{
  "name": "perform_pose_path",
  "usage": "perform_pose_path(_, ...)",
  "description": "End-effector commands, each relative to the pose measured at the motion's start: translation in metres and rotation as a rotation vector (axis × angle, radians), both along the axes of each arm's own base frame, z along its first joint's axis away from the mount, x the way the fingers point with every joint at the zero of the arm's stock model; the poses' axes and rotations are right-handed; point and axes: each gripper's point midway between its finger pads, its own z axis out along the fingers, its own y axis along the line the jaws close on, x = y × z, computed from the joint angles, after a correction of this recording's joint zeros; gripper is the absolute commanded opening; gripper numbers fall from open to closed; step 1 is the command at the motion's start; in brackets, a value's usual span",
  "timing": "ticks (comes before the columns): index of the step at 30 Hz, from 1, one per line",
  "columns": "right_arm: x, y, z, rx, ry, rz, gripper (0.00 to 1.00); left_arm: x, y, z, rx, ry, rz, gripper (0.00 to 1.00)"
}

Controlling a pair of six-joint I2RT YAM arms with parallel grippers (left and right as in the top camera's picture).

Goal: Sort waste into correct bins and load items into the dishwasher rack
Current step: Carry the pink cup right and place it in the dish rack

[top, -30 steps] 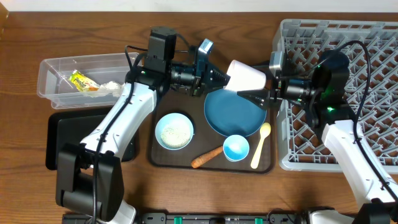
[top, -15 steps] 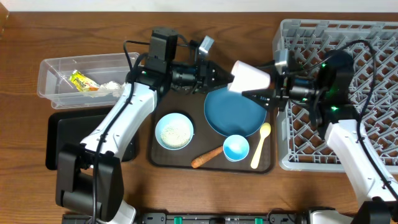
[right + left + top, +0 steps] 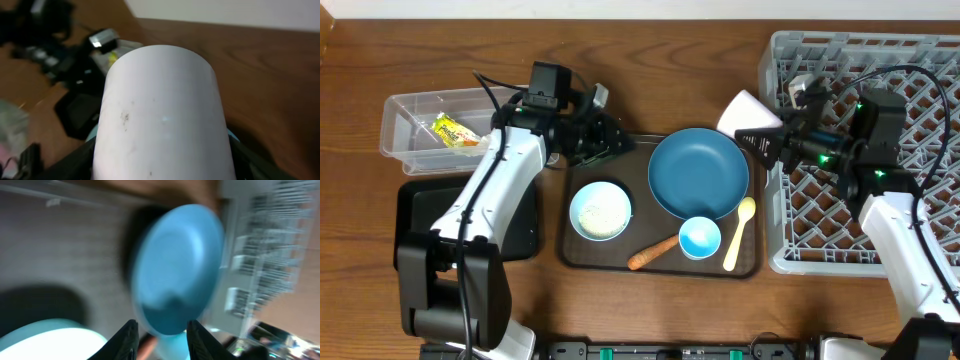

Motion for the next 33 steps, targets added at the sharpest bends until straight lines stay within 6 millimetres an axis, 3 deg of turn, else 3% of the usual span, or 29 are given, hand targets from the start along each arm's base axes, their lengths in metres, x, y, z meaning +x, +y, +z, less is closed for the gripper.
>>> perform_pose_path(1, 0.007, -0.027, 0.006, -0.073, -0.005, -0.143, 0.69, 0.007, 0.038, 0.000, 0.208, -0.085, 0.035, 0.34)
perform_pose_path(5, -0.001, -0.064, 0.000, -0.152, 0.096, -0.304, 0.70, 0.001, 0.076, -0.001, 0.382, -0.076, 0.114, 0.34)
perform_pose_path(9, -0.014, -0.105, 0.001, -0.282, 0.209, -0.463, 0.69, -0.005, 0.096, 0.010, 0.456, -0.089, 0.157, 0.35)
perform_pose_path(17, -0.033, -0.163, 0.035, -0.453, 0.313, -0.701, 0.74, -0.008, 0.101, 0.022, 0.470, -0.119, 0.174, 0.35)
perform_pose_path(25, -0.061, -0.252, 0.019, -0.581, 0.474, -1.028, 0.76, -0.011, 0.101, 0.021, 0.473, -0.107, 0.170, 0.35)
perform_pose_path(28, -0.068, -0.269, 0.008, -0.553, 0.536, -1.074, 0.76, -0.011, 0.101, 0.021, 0.473, -0.107, 0.171, 0.35)
perform_pose_path(33, -0.067, -0.268, 0.001, -0.515, 0.560, -1.038, 0.76, -0.011, 0.101, 0.021, 0.473, -0.108, 0.171, 0.35)
